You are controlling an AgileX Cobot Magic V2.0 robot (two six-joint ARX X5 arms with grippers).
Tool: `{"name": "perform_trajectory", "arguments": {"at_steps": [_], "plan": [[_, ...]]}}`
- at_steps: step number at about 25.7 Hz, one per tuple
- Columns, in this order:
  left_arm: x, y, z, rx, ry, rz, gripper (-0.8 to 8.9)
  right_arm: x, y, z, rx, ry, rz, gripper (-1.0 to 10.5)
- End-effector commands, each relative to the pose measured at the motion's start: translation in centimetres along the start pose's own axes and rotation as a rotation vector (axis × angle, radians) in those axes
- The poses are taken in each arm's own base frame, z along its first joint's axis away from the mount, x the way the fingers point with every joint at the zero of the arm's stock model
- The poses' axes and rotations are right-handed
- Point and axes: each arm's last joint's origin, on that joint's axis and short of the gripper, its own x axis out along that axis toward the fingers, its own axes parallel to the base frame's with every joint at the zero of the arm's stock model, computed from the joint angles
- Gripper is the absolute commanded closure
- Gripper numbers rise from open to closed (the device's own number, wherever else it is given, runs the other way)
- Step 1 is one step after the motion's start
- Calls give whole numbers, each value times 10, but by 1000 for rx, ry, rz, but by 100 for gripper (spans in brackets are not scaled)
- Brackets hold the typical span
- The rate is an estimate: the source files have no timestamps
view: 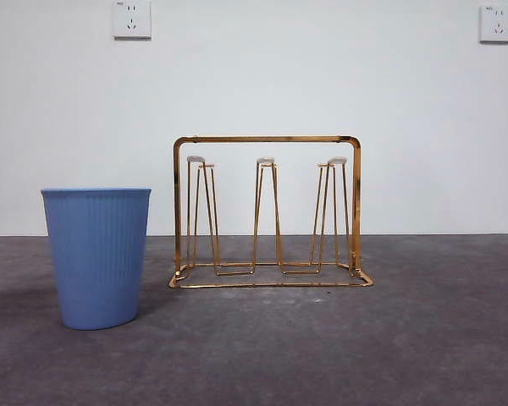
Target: Pick up cup 1,put cup 1 in the cup rack,pick up cup 2,put cup 2 in the cup rack
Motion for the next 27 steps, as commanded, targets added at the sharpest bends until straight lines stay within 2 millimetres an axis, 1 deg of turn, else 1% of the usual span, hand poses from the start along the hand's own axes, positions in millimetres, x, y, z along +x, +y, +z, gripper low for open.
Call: {"name": "perform_trajectory", "arguments": {"at_steps": [1,5,9,14,18,21,23,27], "plan": [[10,2,-4,-31,-35,-47,95,-5,6,10,40,-94,45,957],[26,5,-13,-38,-81,-119,95,-7,10,19,37,-171,82,957],[41,7,-24,-34,-152,-150,95,-3,10,20,53,-186,104,957],[56,11,-38,-21,-204,-143,95,10,13,19,63,-201,151,957],[64,14,-46,-18,-252,-107,95,25,15,14,77,-191,198,957],[69,15,-47,-18,-273,-114,95,36,15,10,87,-182,197,957],[72,13,-44,-17,-298,-115,95,45,14,4,94,-163,179,957],[77,8,-37,15,-325,-116,95,61,17,-5,79,-125,203,957]]}}
